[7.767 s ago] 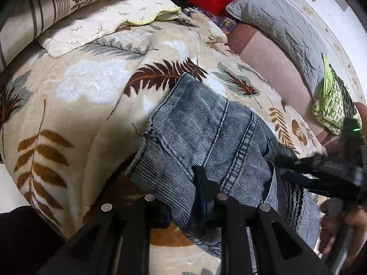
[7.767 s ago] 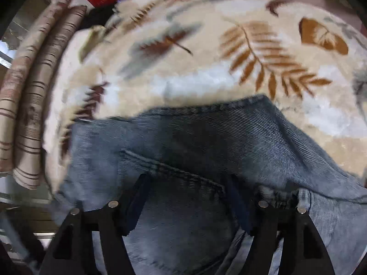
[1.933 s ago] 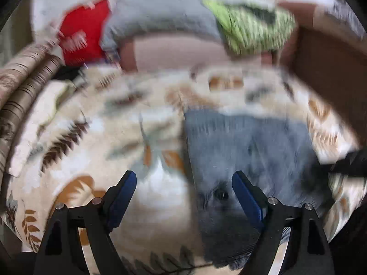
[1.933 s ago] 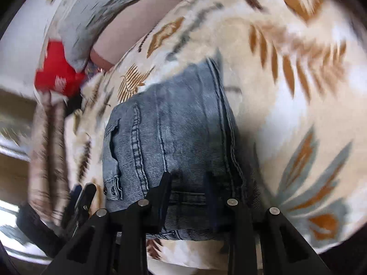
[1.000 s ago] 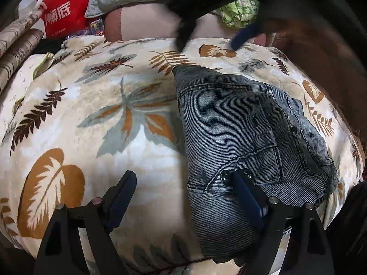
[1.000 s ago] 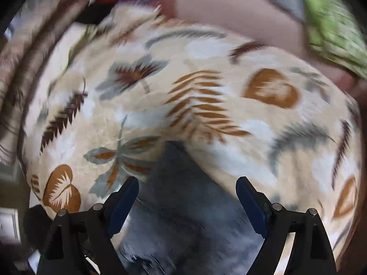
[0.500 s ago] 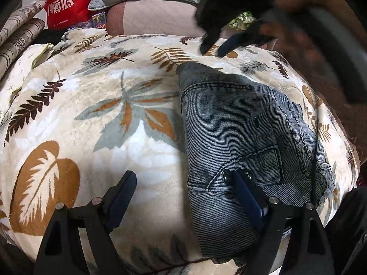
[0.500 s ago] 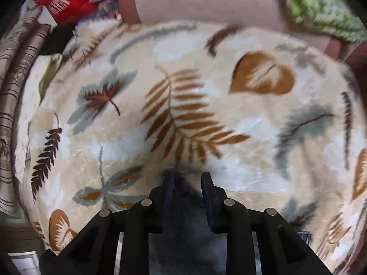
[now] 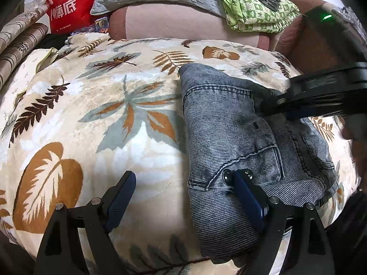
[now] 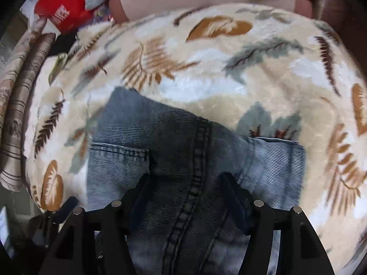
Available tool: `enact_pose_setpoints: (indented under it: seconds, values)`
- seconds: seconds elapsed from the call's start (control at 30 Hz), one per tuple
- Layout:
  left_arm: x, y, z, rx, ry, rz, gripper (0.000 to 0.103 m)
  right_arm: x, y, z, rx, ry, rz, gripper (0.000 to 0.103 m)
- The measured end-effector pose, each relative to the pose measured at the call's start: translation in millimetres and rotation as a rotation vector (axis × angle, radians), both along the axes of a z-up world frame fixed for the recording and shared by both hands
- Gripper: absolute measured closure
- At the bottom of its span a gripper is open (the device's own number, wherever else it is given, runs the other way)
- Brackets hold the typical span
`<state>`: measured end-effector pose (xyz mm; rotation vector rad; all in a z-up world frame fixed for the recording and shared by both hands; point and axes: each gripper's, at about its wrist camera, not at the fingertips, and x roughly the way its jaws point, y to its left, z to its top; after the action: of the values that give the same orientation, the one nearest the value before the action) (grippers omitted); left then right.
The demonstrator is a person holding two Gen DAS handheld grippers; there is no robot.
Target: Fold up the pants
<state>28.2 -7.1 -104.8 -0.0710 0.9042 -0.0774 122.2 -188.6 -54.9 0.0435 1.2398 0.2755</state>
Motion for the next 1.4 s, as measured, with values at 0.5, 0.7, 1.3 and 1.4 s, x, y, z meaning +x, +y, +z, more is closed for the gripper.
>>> enact_pose_setpoints:
  seconds: [0.5, 0.7, 1.3, 1.4]
  values:
    - [-2, 34, 22, -0.212, 0.012, 0.077, 0.015, -73, -61, 5, 0.124, -0.105, -0.090, 0.025]
    - [-4, 43, 23, -0.204, 0.065, 0.135, 0.015, -100, -114, 16, 0.351, -0.115, -0.239, 0.025]
    - [-9, 14, 23, 0.009, 0.071, 0.128, 0.015, -116, -51, 9, 0.009, -0.304, -0.075, 0.016]
    - [-9, 13, 23, 0.010, 0.073, 0.117, 0.015, -108, -40, -35, -0.074, -0.176, -0.034, 0.014]
